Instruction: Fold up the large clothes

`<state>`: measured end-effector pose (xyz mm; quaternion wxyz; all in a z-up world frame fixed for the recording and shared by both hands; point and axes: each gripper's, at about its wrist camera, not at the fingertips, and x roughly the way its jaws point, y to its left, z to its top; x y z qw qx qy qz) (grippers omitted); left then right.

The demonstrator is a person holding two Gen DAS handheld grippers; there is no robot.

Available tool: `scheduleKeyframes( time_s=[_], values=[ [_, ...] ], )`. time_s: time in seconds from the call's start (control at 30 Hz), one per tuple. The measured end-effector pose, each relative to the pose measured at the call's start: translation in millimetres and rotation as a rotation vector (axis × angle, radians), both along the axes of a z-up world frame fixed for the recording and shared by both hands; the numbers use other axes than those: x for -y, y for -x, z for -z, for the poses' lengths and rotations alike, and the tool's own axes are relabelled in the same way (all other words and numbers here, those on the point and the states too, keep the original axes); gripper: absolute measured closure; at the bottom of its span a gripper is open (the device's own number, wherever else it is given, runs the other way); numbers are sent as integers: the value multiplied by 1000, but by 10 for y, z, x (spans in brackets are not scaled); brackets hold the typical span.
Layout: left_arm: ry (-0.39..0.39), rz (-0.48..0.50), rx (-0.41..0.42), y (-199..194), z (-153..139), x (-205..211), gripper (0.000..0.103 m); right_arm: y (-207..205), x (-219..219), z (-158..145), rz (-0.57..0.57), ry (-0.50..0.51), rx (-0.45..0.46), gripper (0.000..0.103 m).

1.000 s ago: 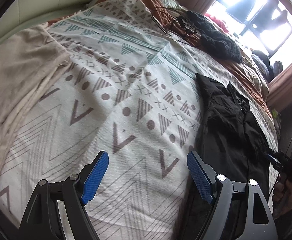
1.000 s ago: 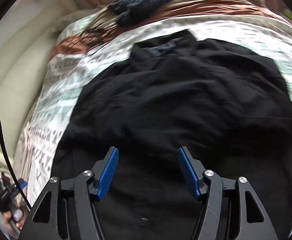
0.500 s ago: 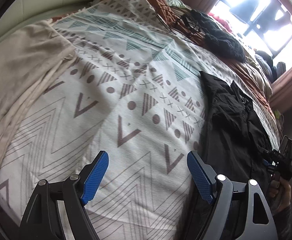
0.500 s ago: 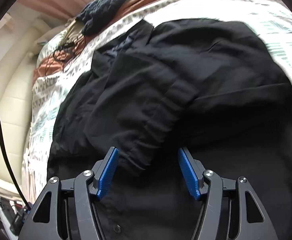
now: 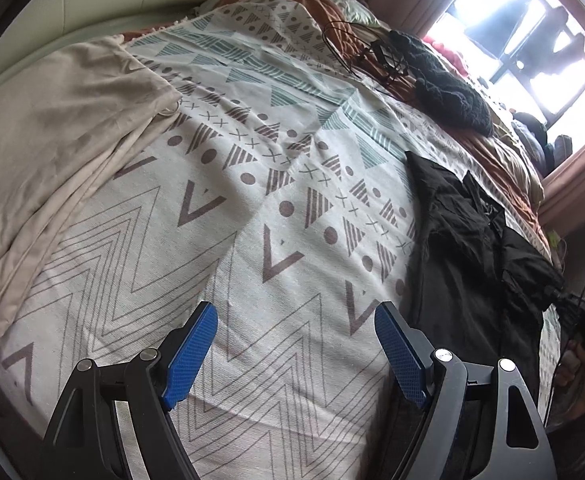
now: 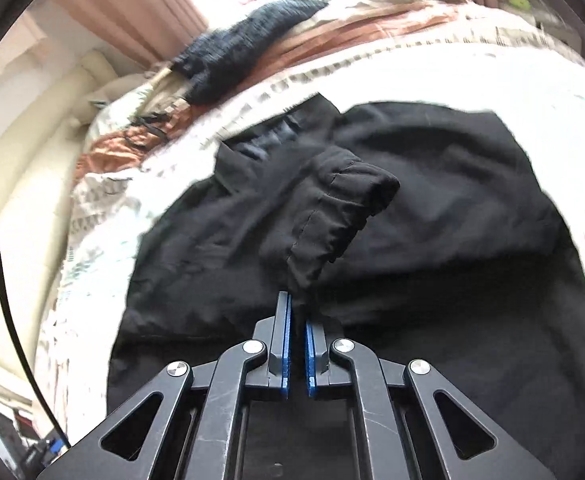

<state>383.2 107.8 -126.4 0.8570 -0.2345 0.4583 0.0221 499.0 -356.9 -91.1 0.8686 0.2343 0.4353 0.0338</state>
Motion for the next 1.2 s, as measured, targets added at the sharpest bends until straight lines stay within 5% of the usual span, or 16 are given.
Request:
scheduleKeyframes(
  time_s=[0.23,0.47,0.7,0.8,0.87,0.9,1.2],
  values=[
    [17,-12,4,53,35,-38,21,-136,-450,-775,-125,105,152,97],
    [15,-56,-11,139,78,-218,21,-374,-994,-891,-219,178,180,97],
    [5,-94,-18,192,66,-366,21,-566,-1659,-636,-367,179,128,94],
    [4,-93,-16,186,62,-349,21,-567,-1849,-460,-418,181,78,86],
    [3,-84,-18,173,65,-315,21,-567,-1880,-357,-448,145,26,48],
    [1,-78,-19,161,66,-289,21,-551,-1855,-329,-447,128,11,42],
    [15,-22,-17,54,69,32,21,-145,-1165,-246,-322,151,-15,40]
  ],
)
